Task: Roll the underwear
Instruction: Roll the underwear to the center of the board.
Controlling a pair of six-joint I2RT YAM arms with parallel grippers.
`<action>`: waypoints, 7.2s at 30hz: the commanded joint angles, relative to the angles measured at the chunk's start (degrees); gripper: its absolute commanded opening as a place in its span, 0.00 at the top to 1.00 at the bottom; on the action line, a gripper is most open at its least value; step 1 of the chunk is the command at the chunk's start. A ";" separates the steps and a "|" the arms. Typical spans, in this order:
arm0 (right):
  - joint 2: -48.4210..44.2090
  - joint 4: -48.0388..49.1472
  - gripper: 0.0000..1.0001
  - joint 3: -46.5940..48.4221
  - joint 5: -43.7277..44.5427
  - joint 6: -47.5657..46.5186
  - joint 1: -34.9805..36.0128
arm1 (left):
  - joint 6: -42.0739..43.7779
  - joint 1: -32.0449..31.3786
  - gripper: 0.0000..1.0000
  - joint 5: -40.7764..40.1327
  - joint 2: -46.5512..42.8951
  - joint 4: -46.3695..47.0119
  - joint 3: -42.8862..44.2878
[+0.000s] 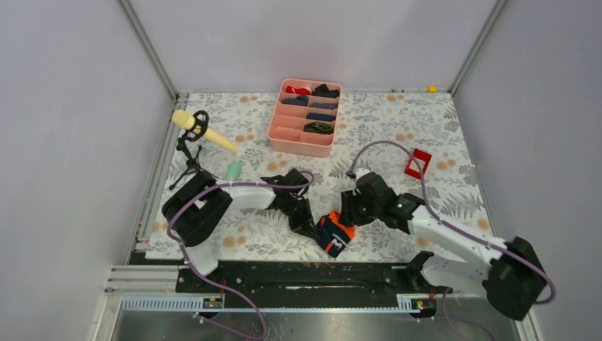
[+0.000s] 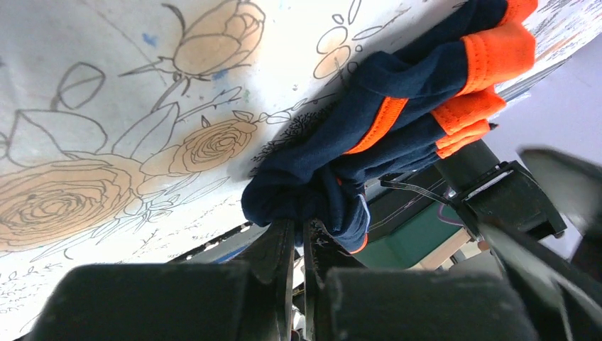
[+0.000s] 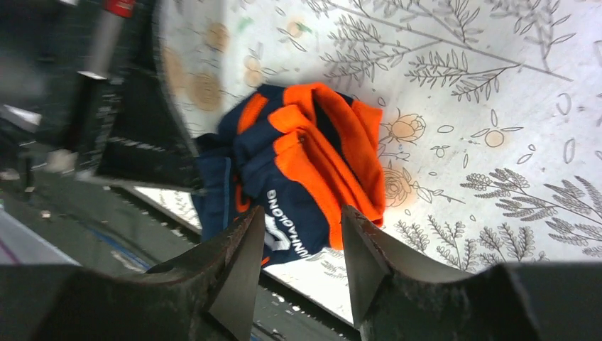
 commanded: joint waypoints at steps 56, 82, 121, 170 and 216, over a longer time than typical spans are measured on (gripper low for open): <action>4.54 15.79 0.89 -9.80 16.03 15.59 21.77 | -5.58 -0.60 0.40 -4.72 -15.70 4.31 -8.78; 9.11 26.91 0.89 -11.55 -4.24 8.03 9.31 | -14.23 0.26 0.41 -9.70 -12.43 28.50 -20.36; -0.59 13.53 0.56 -5.08 -2.60 6.16 8.23 | -9.79 1.44 0.89 -12.78 -10.71 11.94 -14.83; 20.31 3.95 0.44 8.74 32.84 0.56 41.75 | -10.22 1.44 0.87 -8.55 -9.14 6.70 -9.41; 10.23 43.30 1.00 -18.14 -27.78 16.27 4.63 | -1.86 5.09 0.19 -8.04 -23.22 9.01 -17.22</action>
